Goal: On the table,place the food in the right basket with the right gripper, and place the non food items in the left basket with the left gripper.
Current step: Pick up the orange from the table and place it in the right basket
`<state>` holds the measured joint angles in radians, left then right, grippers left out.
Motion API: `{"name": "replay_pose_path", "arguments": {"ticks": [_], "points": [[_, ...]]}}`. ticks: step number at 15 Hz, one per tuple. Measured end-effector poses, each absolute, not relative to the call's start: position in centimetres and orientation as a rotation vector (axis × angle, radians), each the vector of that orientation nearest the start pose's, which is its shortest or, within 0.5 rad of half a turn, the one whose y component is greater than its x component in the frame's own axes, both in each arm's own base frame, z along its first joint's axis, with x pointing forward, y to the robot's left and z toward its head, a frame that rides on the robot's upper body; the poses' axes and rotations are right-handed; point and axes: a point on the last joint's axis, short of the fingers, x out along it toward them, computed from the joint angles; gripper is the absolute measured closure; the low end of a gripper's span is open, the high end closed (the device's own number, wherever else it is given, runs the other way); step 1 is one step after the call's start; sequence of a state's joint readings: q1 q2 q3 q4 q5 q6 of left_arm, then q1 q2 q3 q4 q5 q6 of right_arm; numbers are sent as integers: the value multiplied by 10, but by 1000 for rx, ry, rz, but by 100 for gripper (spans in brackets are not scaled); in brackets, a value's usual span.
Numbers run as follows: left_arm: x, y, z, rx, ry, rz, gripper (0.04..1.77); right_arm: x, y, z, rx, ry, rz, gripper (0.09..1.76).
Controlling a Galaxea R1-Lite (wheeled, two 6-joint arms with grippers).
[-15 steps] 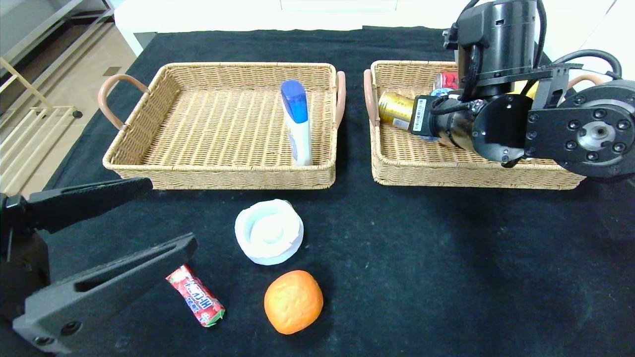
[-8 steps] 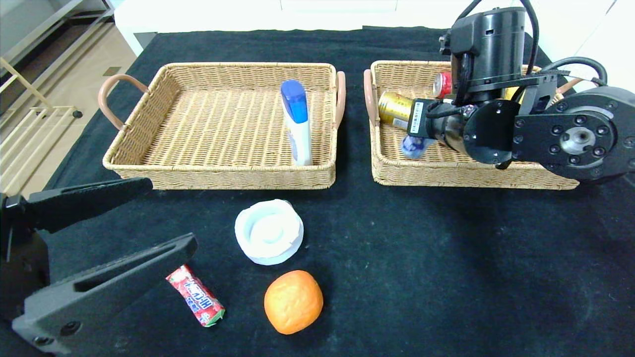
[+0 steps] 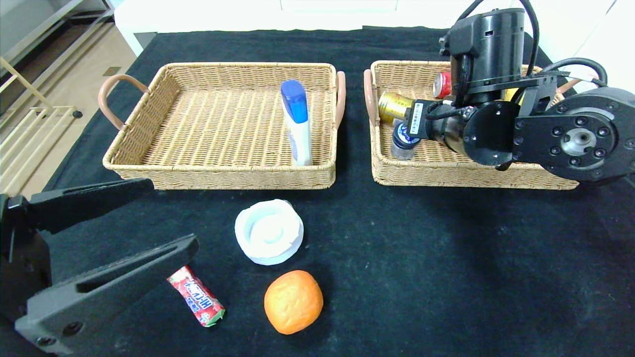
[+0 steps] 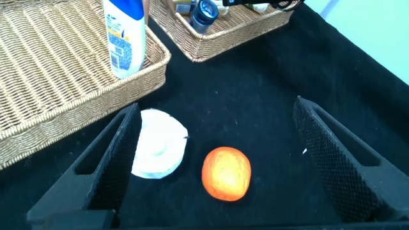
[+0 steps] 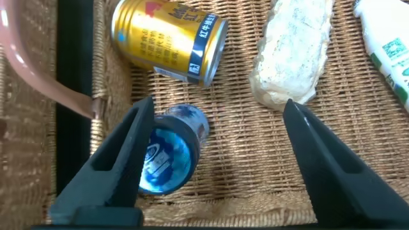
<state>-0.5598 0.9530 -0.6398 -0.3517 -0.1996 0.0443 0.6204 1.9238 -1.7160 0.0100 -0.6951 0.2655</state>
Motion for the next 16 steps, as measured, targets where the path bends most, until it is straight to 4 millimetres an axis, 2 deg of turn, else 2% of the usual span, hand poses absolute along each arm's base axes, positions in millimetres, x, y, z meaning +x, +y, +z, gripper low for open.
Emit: {"name": "replay_pose_path", "arguments": {"ticks": [4,7,12,16], "points": [[97,-66,266,36,-55,-759,9,309,217,303,132,161,-66,27],[98,-66,266,36,-54,-757,9,291,223,296,107,191,-26,23],[99,-66,265,37,-50,-749,9,237,249,282,86,253,123,19],[101,-65,266,38,-49,-734,9,197,280,272,63,286,262,17]]}}
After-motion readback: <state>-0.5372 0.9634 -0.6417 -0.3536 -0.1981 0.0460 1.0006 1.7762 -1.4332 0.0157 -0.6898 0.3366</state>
